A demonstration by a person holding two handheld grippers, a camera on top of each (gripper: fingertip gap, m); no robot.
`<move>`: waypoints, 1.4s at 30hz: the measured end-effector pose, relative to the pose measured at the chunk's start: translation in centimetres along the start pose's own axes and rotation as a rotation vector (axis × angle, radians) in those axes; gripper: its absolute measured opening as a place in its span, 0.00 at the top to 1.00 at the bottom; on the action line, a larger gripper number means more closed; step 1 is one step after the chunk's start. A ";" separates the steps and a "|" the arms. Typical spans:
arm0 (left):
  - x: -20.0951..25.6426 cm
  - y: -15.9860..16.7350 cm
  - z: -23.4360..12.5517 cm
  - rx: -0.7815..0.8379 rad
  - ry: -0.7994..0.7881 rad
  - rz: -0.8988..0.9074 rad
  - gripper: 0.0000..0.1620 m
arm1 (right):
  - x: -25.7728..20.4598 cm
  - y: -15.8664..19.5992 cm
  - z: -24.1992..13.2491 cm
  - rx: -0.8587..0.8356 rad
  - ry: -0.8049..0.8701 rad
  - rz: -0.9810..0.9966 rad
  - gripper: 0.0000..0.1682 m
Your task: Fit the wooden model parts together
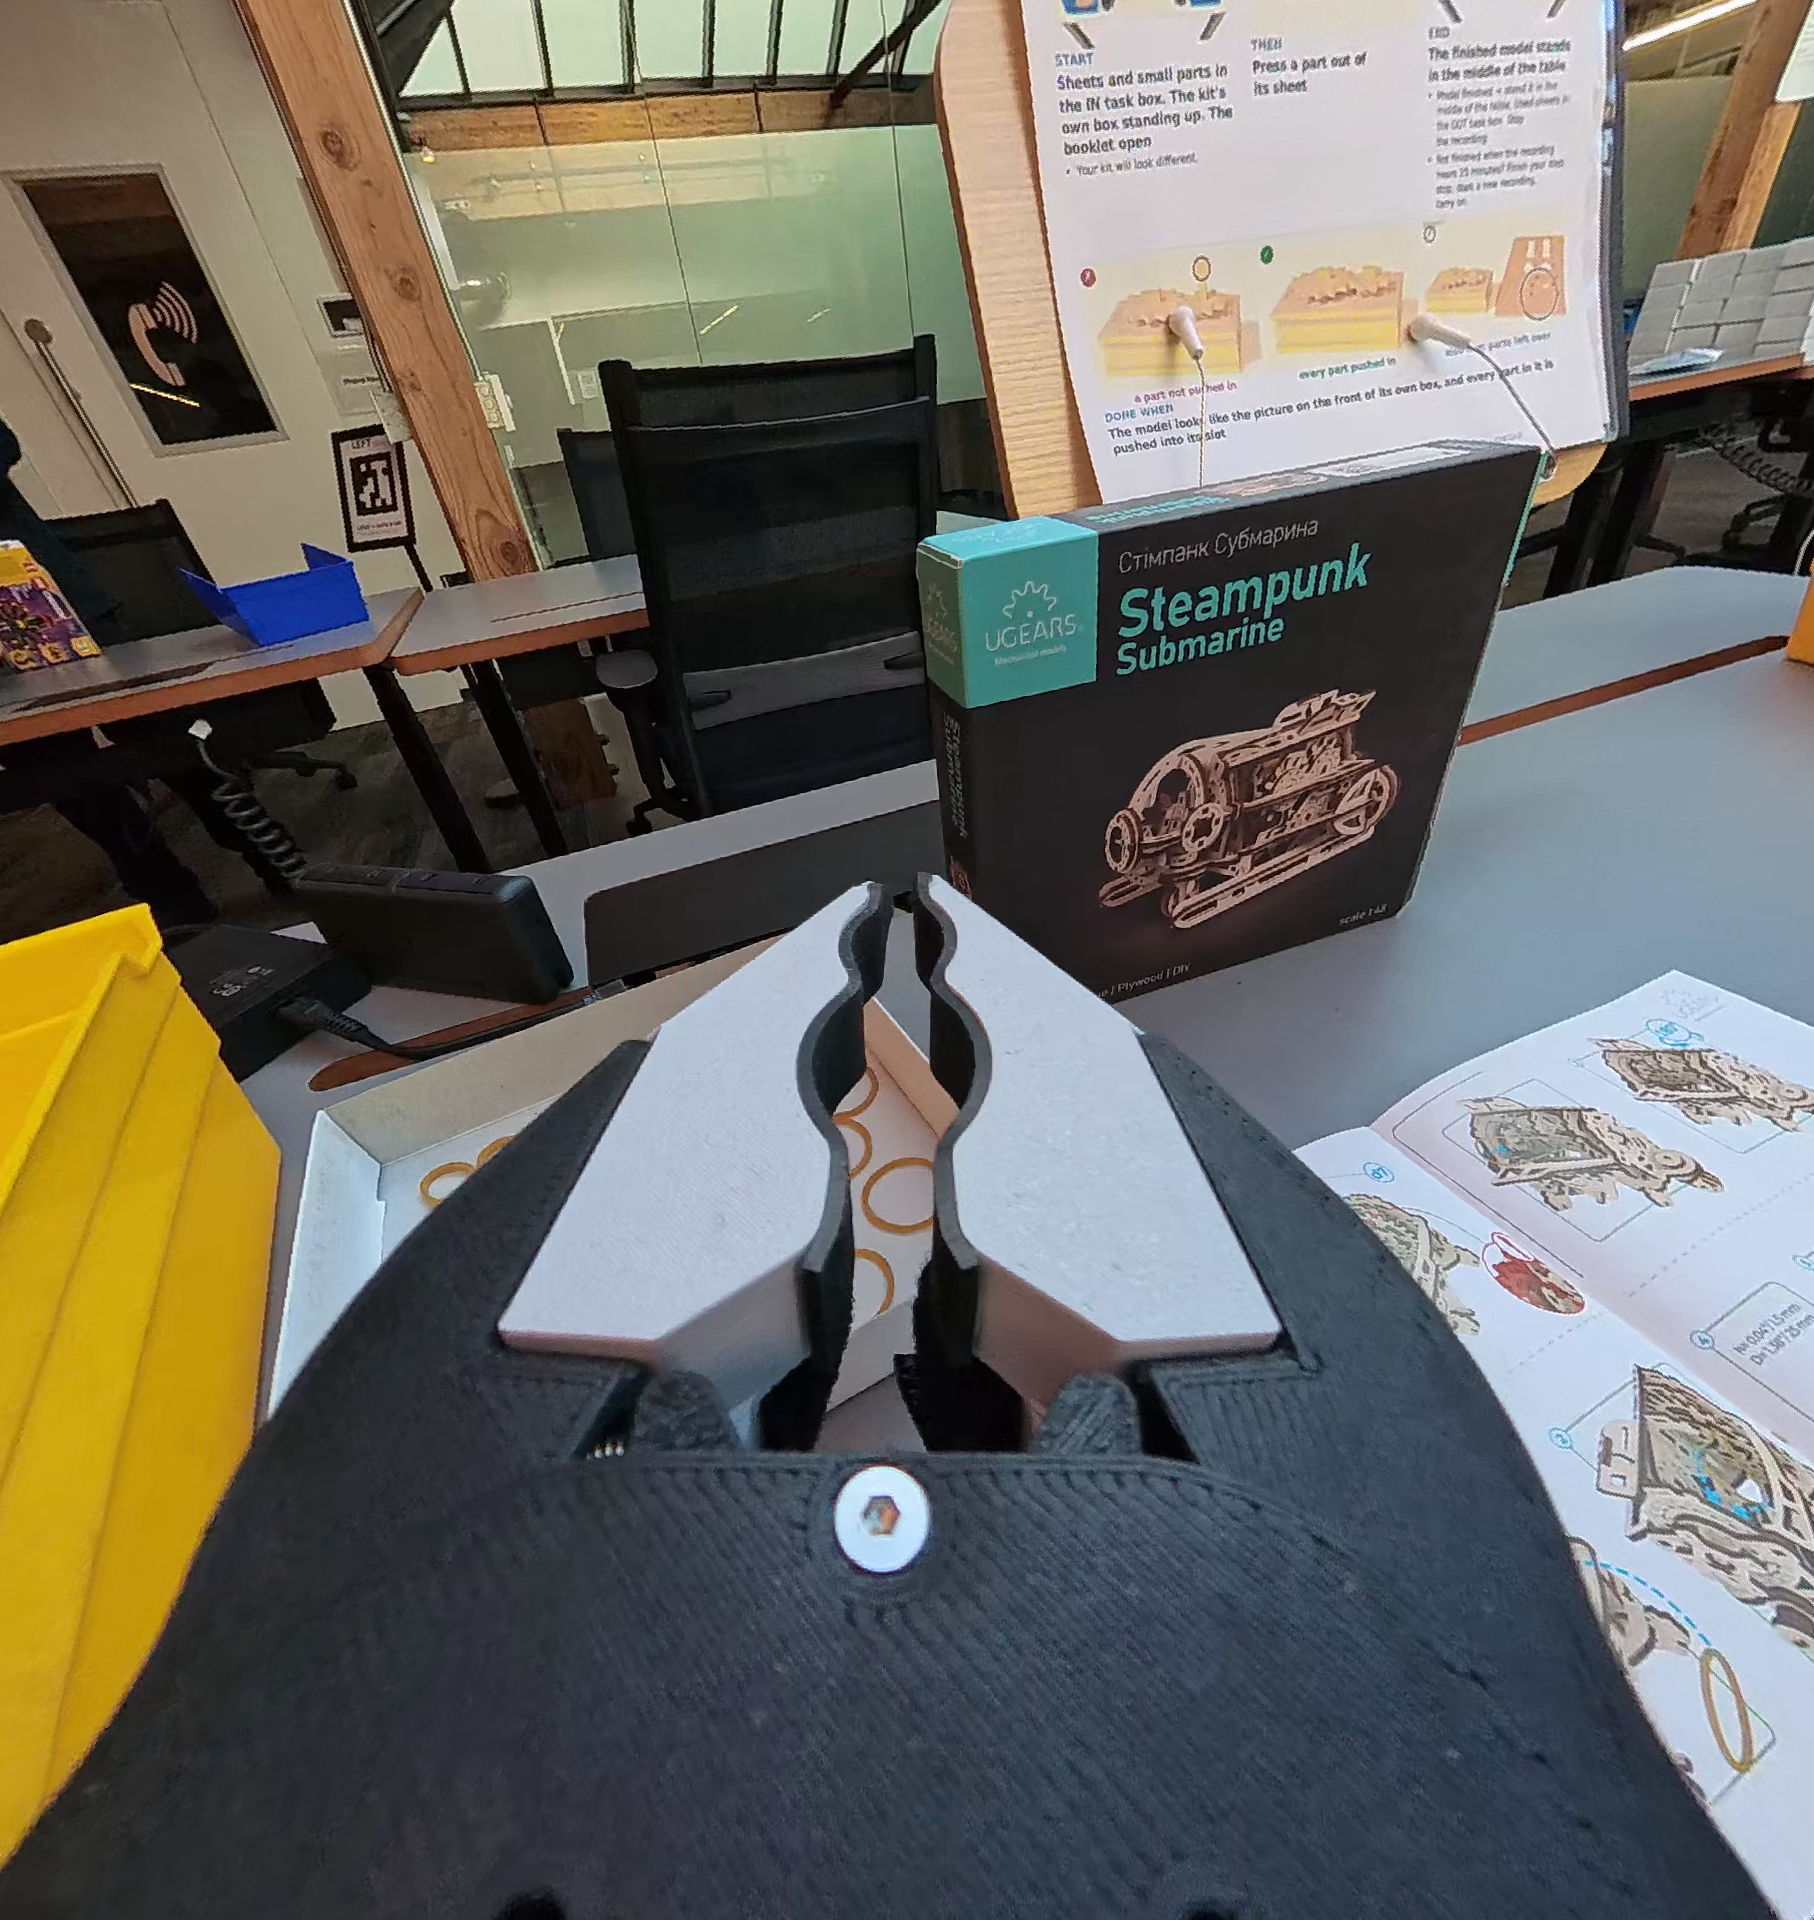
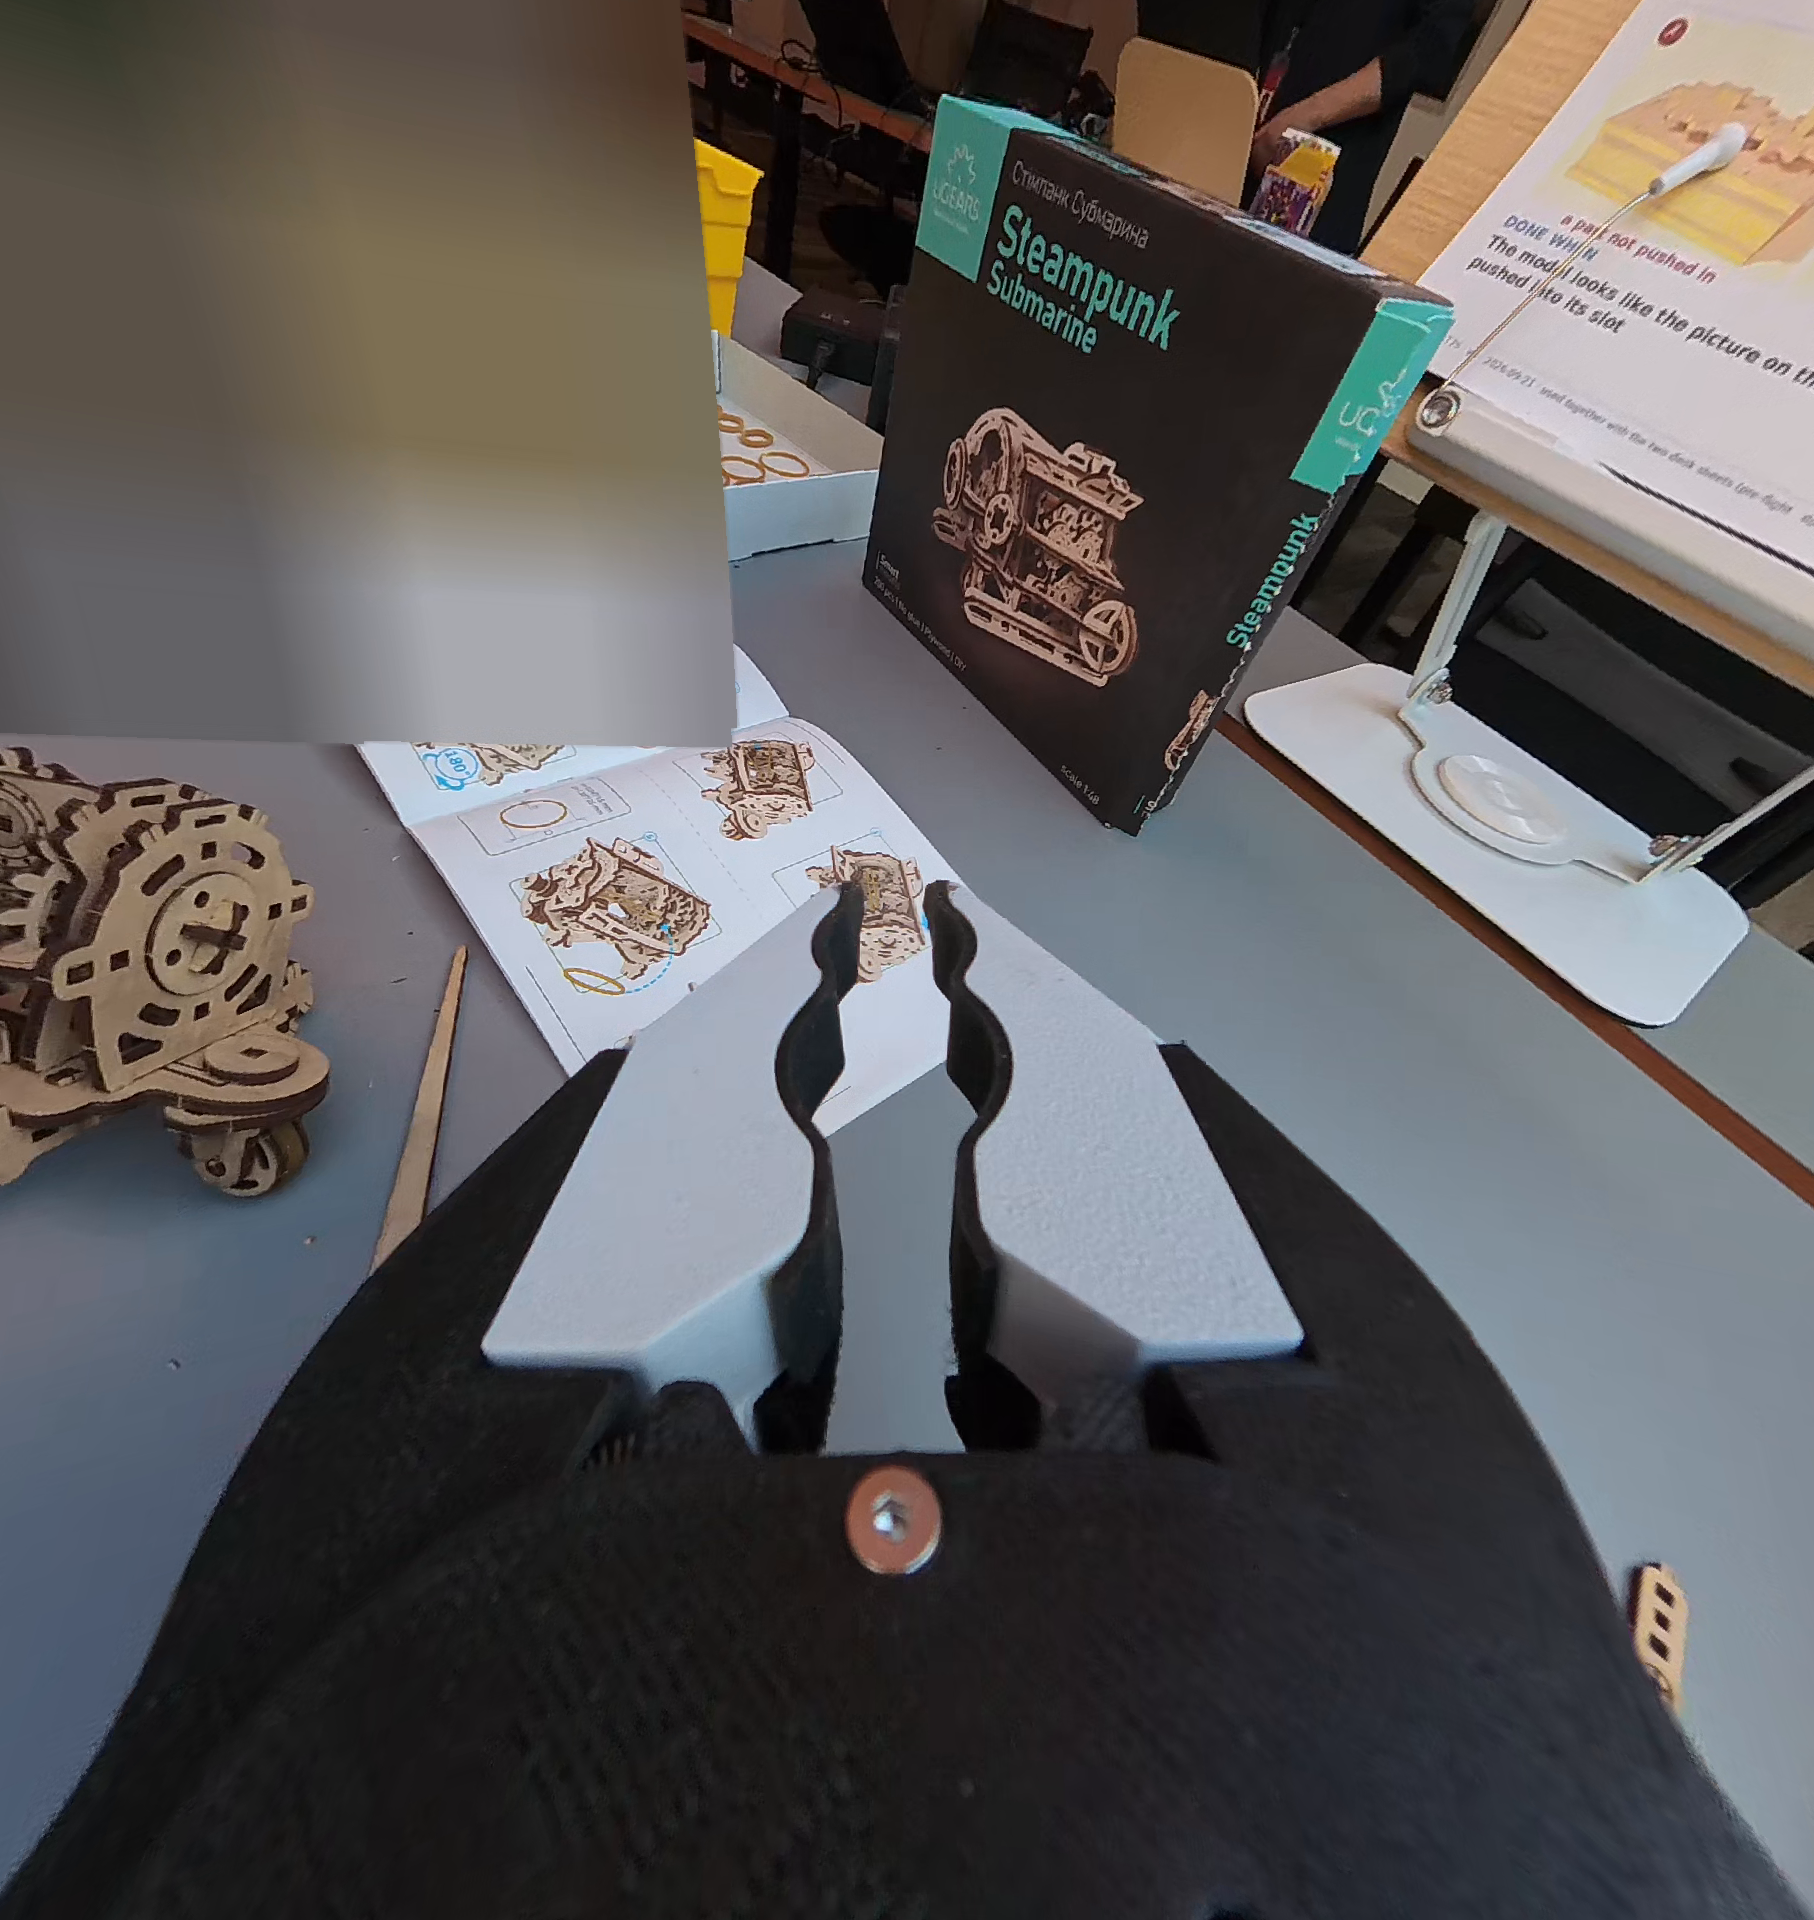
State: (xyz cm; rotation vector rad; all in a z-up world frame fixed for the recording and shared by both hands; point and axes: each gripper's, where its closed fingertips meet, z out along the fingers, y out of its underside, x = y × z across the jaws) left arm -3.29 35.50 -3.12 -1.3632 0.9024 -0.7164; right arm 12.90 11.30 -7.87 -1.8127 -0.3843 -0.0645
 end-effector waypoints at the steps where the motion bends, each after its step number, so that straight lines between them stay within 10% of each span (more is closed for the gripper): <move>1: 0.1 0.0 0.0 0.000 0.002 -0.004 0.98 | 0.1 -0.1 -0.1 -0.002 0.011 -0.014 0.92; 42: 2.9 0.3 0.4 -0.031 0.138 -0.056 0.87 | 9.7 -1.5 -8.1 0.026 0.494 -0.144 0.88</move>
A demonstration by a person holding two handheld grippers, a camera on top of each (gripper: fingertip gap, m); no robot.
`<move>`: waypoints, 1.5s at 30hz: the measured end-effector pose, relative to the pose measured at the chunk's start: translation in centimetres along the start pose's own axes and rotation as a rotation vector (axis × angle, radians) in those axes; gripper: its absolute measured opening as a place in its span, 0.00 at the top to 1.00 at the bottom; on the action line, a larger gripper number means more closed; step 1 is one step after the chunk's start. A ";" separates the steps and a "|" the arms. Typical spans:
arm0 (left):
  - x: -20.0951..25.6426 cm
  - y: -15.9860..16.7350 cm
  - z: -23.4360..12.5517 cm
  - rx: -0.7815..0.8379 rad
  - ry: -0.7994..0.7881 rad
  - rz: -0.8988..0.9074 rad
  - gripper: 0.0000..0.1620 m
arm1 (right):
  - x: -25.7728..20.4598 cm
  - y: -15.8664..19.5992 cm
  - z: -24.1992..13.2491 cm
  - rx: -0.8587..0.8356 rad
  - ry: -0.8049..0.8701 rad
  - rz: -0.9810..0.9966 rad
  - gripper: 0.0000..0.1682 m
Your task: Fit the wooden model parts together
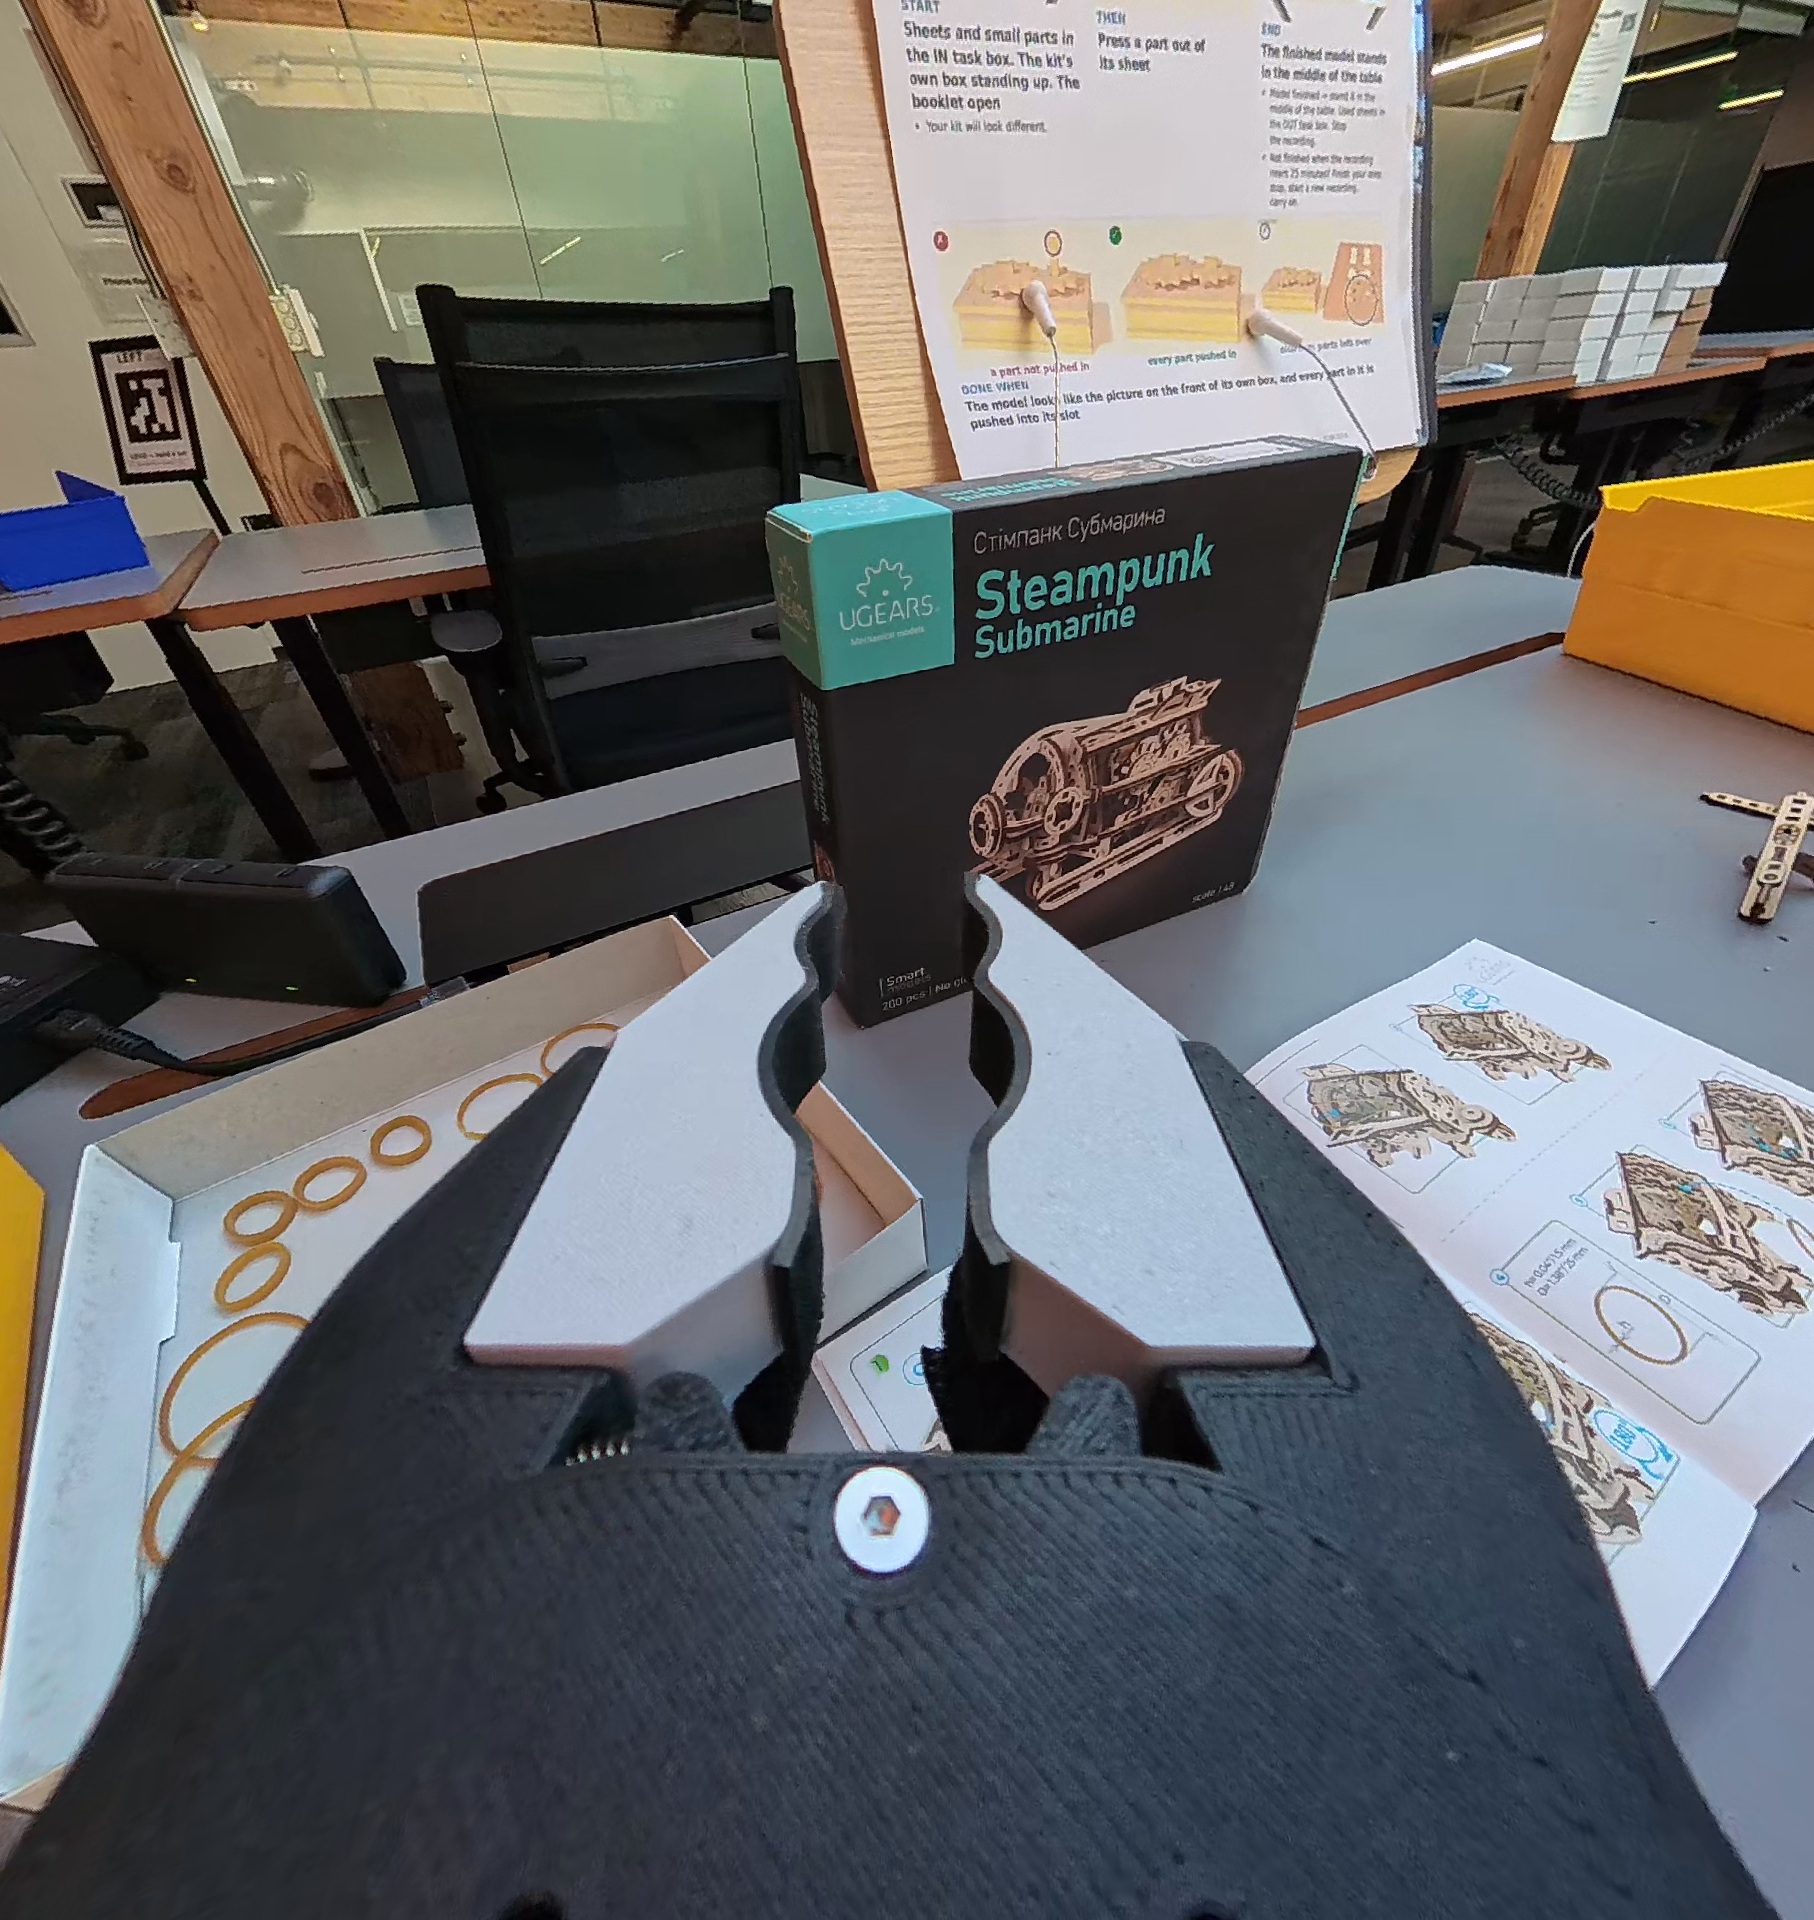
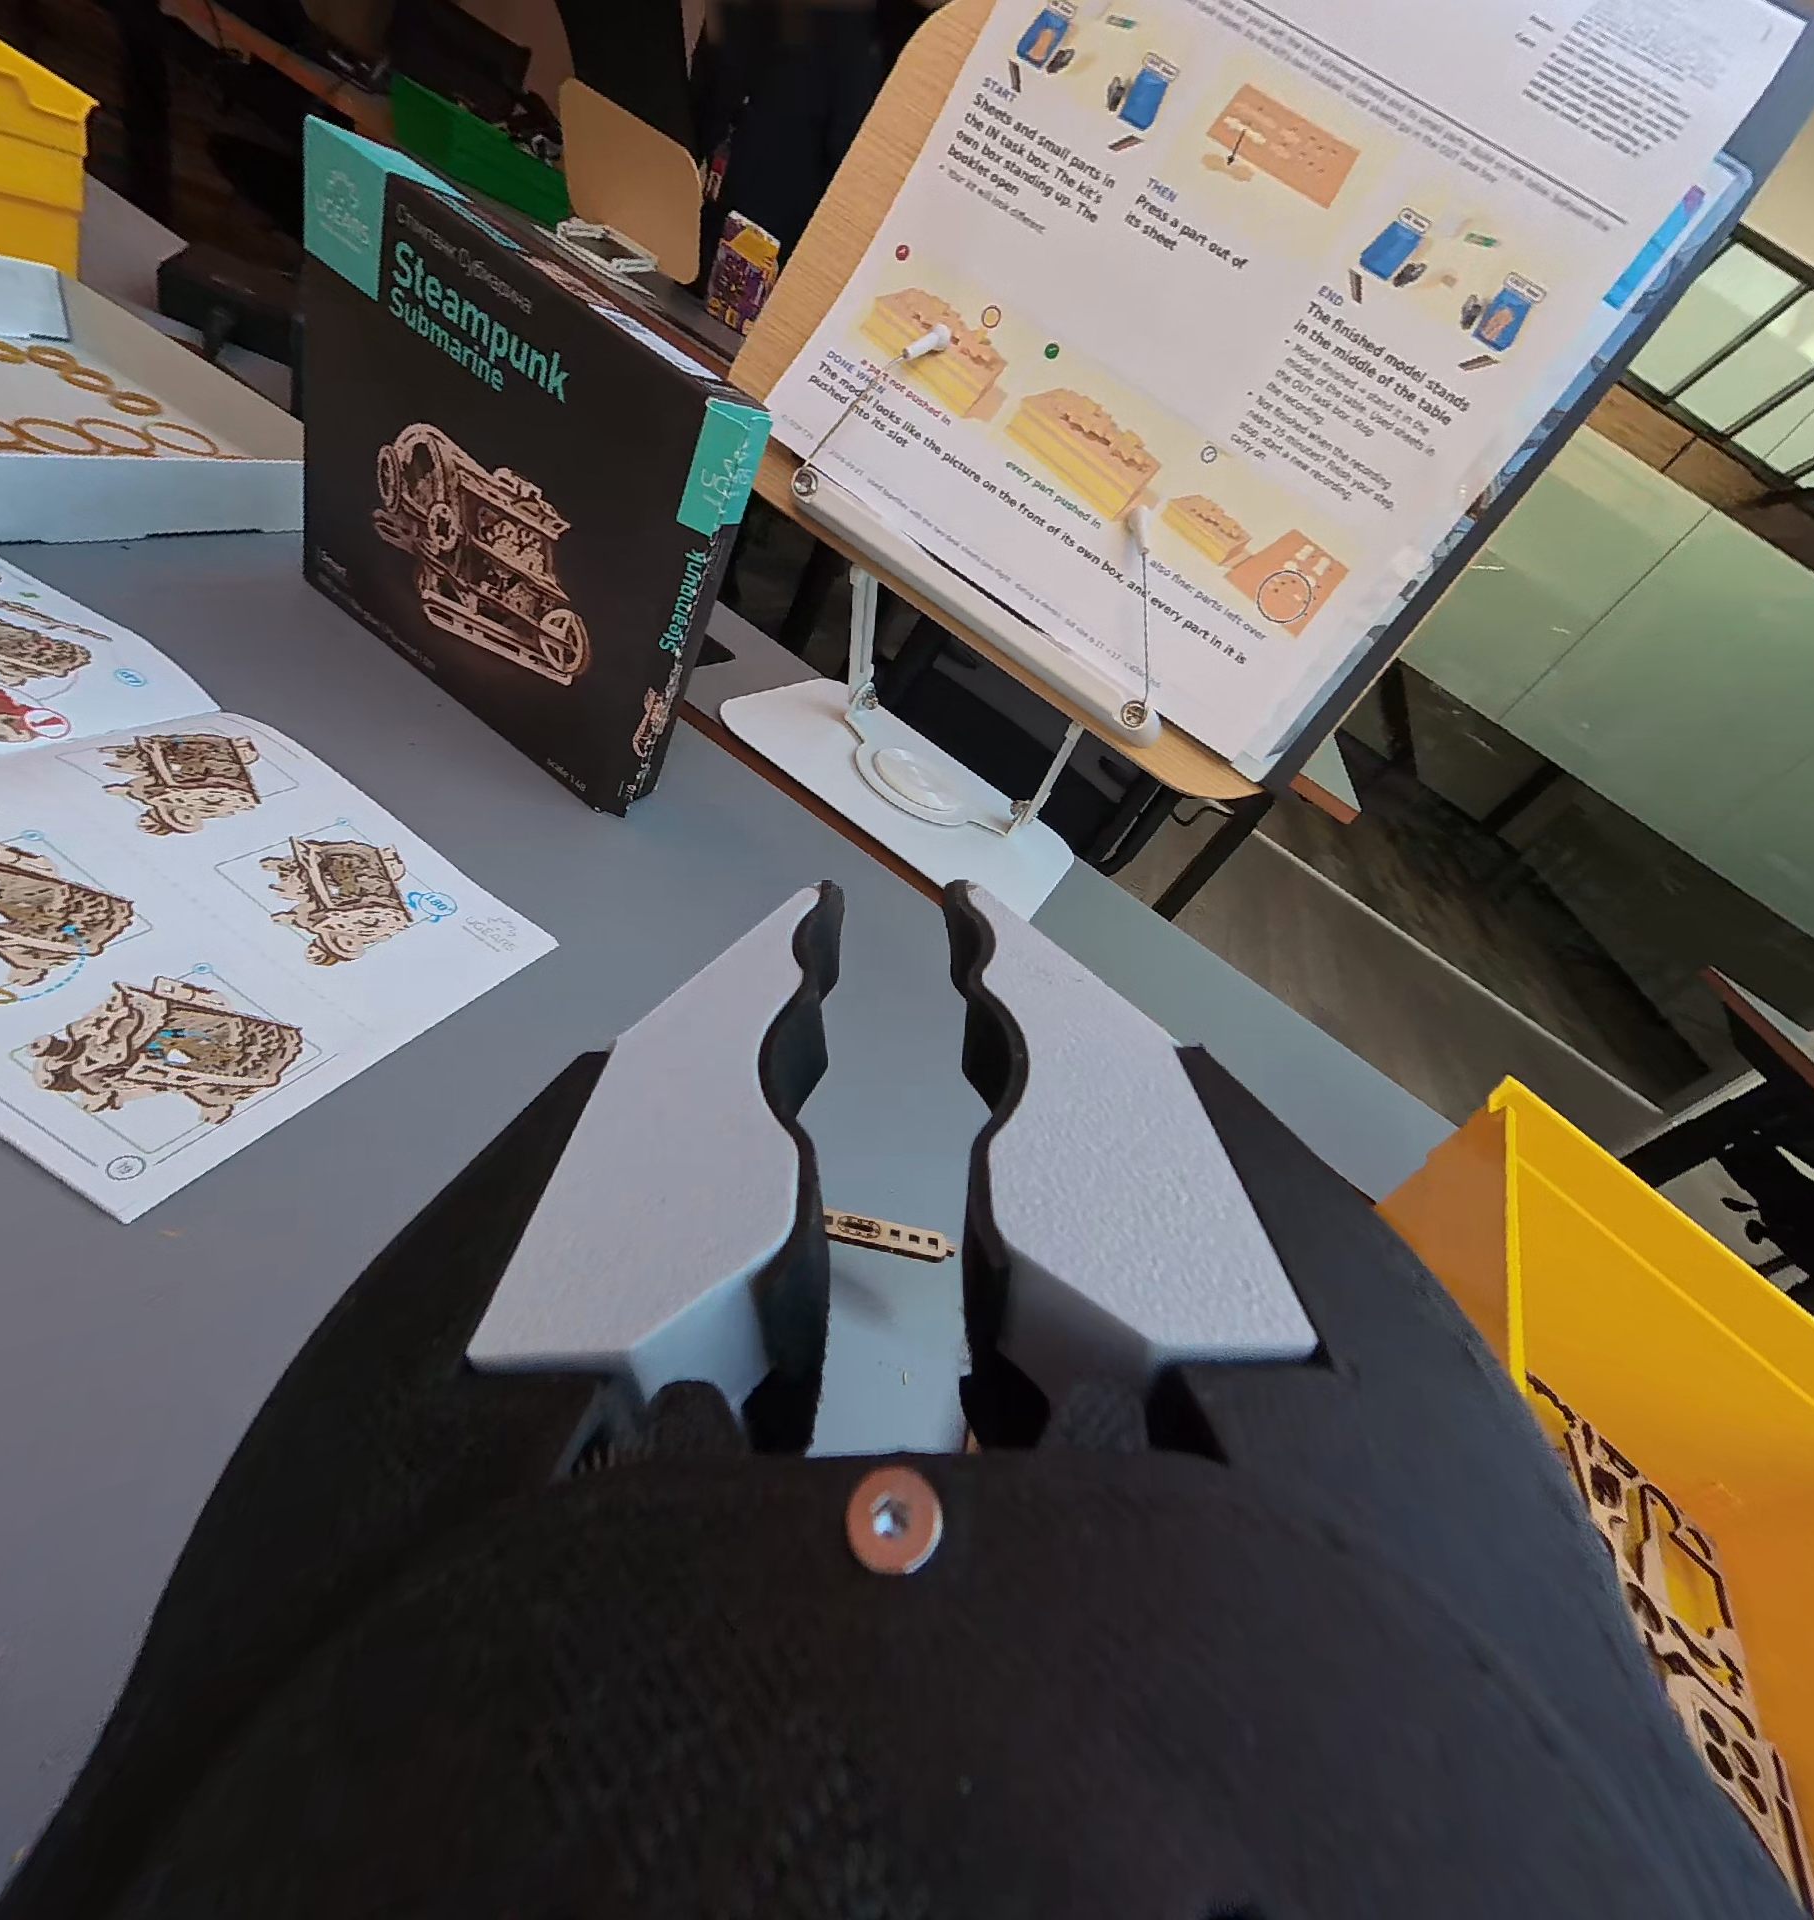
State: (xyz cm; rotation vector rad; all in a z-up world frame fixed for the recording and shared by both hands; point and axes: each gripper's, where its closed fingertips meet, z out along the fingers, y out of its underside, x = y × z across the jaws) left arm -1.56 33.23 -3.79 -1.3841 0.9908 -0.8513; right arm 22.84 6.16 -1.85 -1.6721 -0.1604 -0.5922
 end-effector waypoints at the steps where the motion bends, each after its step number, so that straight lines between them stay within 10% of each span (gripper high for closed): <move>1: 0.1 0.0 0.0 0.002 0.003 -0.002 0.87 | 0.3 0.1 -0.1 0.001 0.008 0.002 0.88; 21: 0.2 0.3 0.2 -0.002 0.043 -0.054 0.87 | -0.3 1.1 0.4 -0.015 -0.020 -0.007 0.88; 31: 0.1 0.3 0.3 -0.003 0.042 -0.052 0.88 | 9.4 1.2 -3.7 -0.060 0.355 0.059 0.88; 45: 0.1 0.2 0.2 -0.002 0.037 -0.041 0.89 | 3.2 8.9 0.3 -0.399 0.026 0.031 0.77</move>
